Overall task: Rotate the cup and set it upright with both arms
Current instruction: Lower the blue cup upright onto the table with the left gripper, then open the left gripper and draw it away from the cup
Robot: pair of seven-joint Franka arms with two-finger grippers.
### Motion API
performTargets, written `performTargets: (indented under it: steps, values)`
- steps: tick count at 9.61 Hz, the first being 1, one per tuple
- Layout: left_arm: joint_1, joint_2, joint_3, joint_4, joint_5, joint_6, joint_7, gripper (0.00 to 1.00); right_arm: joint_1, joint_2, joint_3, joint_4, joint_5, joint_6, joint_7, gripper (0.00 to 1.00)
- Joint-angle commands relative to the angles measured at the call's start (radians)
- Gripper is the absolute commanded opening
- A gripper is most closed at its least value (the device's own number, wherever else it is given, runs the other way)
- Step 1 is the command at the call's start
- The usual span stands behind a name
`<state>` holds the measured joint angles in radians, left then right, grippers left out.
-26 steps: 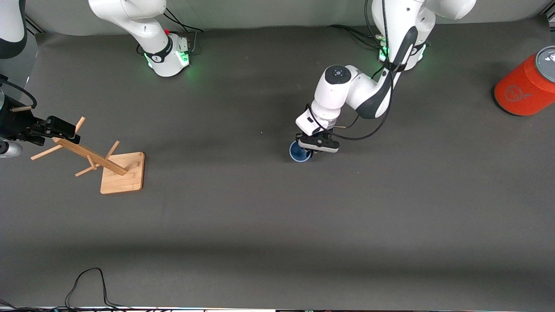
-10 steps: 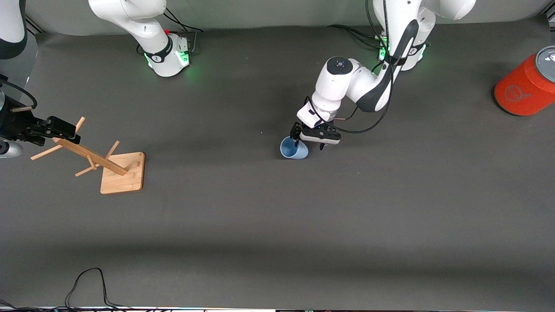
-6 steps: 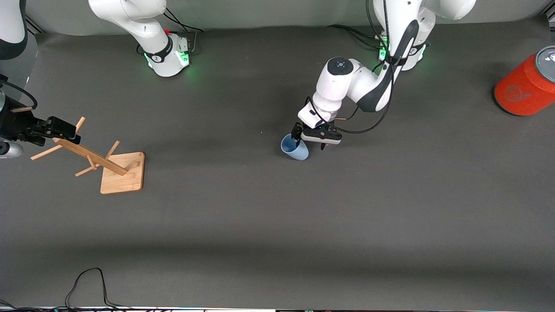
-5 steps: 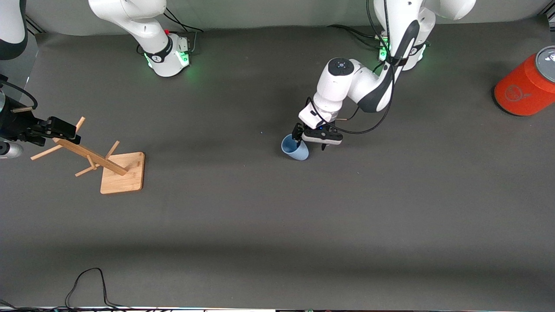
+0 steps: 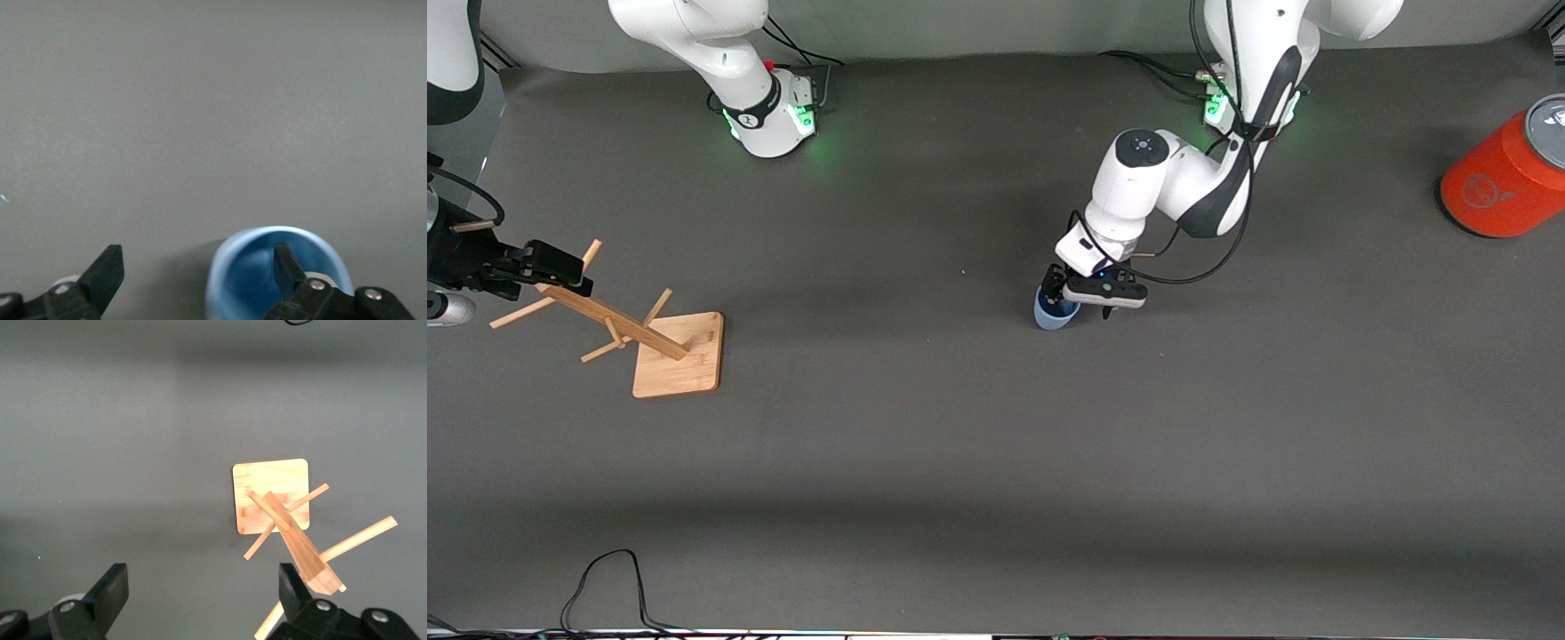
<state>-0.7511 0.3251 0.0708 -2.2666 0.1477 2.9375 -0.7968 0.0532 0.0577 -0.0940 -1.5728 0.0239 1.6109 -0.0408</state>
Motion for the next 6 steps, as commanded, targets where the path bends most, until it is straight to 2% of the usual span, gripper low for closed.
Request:
performTargets:
  steps: [1,4,5,6]
  values:
    - [0.001,-0.044,0.004,-0.024,0.015,-0.011,0.011,1.0,0.001,-0.004,-0.004,-0.004,-0.007,0.007,-0.021,1.0]
    - [0.071,-0.182,0.021,0.002,0.015,-0.214,0.066,1.0,0.002,-0.003,-0.004,-0.004,-0.007,0.007,-0.021,1.0]
    - [0.1,-0.225,0.021,0.043,0.015,-0.332,0.121,1.0,0.001,-0.002,-0.004,-0.004,-0.007,0.007,-0.021,1.0]
    - [0.114,-0.241,0.021,0.138,0.013,-0.491,0.152,1.0,0.002,-0.002,-0.004,-0.004,-0.007,0.007,-0.021,1.0]
